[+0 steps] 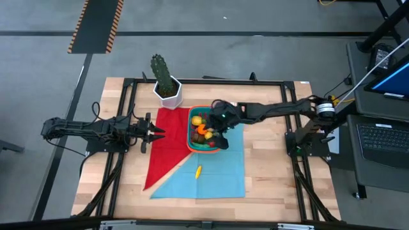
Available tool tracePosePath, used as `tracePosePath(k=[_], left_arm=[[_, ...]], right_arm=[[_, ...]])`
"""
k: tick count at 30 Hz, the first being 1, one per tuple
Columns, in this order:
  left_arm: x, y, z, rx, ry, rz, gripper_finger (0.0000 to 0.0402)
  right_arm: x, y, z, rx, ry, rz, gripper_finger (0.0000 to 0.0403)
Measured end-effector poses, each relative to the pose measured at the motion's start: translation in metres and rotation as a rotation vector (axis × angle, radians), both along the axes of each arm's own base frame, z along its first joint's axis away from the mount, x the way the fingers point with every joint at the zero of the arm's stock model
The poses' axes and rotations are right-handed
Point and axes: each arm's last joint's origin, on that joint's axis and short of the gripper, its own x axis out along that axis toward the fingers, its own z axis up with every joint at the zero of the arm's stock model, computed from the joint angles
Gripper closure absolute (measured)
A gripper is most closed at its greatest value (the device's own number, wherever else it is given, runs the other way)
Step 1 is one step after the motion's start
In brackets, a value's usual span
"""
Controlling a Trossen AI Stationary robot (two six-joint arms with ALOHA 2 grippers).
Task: Pick and placing Produce into tupperware
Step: Put the corn into the basket
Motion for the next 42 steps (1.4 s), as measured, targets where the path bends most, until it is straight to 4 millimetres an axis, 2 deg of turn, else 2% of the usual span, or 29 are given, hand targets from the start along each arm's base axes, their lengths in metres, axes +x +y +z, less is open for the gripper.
tracePosePath(k=[3,6,11,15,19,24,29,34,38,42], left_arm=[[0.0,0.0,0.0,-0.007,-0.002,0.002,0.0305],[0.0,0.0,0.0,-0.001,-0.005,0.0,0.0305],[0.0,-0.002,0.001,-0.074,-0.016,-0.026,0.0305],[0.001,-0.01,0.009,-0.098,-0.092,-0.158,0.0305],[0.001,-0.017,0.015,-0.073,-0.154,-0.221,0.0305],[0.0,-0.026,0.015,-0.147,-0.15,-0.206,0.0305],[0.002,-0.037,0.014,-0.16,-0.139,-0.171,0.0305],[0.008,-0.051,0.015,-0.141,-0.12,-0.172,0.0305],[0.02,-0.065,0.028,-0.086,-0.089,-0.171,0.0305],[0.04,-0.081,0.039,-0.029,-0.012,-0.152,0.0305]], right_arm=[[-0.019,0.007,-0.014,-0.077,0.001,-0.162,0.0108],[-0.037,0.02,-0.028,-0.131,-0.115,-0.258,0.011],[-0.066,0.043,-0.043,-0.103,-0.37,-0.202,0.011],[-0.089,0.048,-0.054,-0.068,-0.4,-0.201,0.011],[-0.103,0.053,-0.059,-0.021,-0.387,-0.196,0.011],[-0.116,0.061,-0.06,-0.036,-0.398,-0.145,0.0111],[-0.128,0.06,-0.063,-0.007,-0.397,-0.159,0.0111],[-0.13,0.06,-0.062,0.012,-0.398,-0.169,0.0111],[-0.13,0.06,-0.062,0.013,-0.403,-0.169,0.0111],[-0.13,0.06,-0.062,0.014,-0.407,-0.169,0.0111]])
